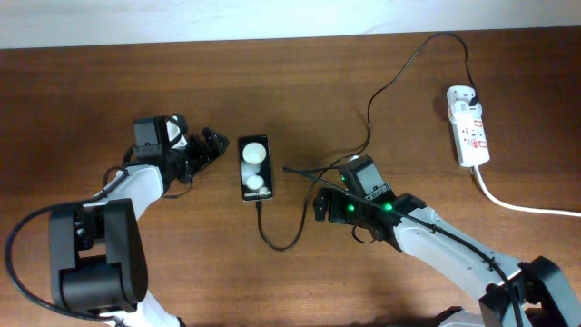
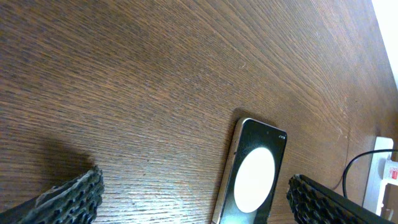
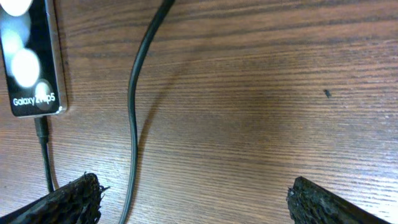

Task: Plug charger to phone and switch on socket
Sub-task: 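Move the right gripper toward the white power strip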

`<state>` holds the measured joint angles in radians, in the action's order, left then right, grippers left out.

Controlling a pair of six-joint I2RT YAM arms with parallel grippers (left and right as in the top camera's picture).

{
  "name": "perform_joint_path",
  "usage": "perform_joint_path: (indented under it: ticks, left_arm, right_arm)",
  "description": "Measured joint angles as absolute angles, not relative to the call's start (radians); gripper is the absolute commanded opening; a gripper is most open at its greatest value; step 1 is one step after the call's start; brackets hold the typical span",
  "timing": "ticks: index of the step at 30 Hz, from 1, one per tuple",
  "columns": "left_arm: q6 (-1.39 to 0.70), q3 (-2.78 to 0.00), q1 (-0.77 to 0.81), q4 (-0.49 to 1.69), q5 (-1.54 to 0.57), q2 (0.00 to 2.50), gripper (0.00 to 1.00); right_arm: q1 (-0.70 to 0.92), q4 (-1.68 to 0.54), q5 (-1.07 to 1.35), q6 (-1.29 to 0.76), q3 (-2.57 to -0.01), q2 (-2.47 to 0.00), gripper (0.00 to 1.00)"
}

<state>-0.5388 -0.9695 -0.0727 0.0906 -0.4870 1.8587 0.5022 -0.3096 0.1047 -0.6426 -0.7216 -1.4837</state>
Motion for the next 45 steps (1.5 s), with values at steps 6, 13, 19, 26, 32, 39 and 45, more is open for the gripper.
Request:
perform_joint_path:
  ticks: [6, 13, 19, 26, 32, 39, 45]
  left_arm:
    - [-0.539, -0.970, -0.073, 0.091, -0.487, 1.859, 0.99]
    - [-0.538, -0.971, -0.073, 0.093, -0.487, 1.859, 0.99]
    - [-0.538, -0.971, -0.073, 0.093, -0.487, 1.859, 0.99]
    - [-0.538, -0.971, -0.073, 0.093, -0.487, 1.859, 0.99]
    - [-0.539, -0.971, -0.073, 0.093, -0.487, 1.859, 0.99]
    - [-0.539, -0.971, -0.073, 0.093, -0.487, 1.859, 0.99]
    - [-0.538, -0.971, -0.073, 0.093, -0.487, 1.859, 0.99]
  right_arm:
    - [0.502, -0.432, 0.105, -0.643, -0.764, -1.482, 0.99]
    - [0.503, -0.723, 0.099, -0.599, -0.977, -1.476, 0.99]
    - [0.503, -0.909, 0.023, -0.579, -1.164, -1.471, 0.99]
    - [0.503, -0.915, 0.007, -0.576, -1.164, -1.471, 0.99]
    - [0.503, -0.917, 0.003, -0.576, -1.164, -1.471, 0.99]
    - [0.503, -0.920, -0.015, -0.575, -1.164, -1.471, 0.99]
    - [0.503, -0.920, -0.019, -0.575, -1.164, -1.471, 0.99]
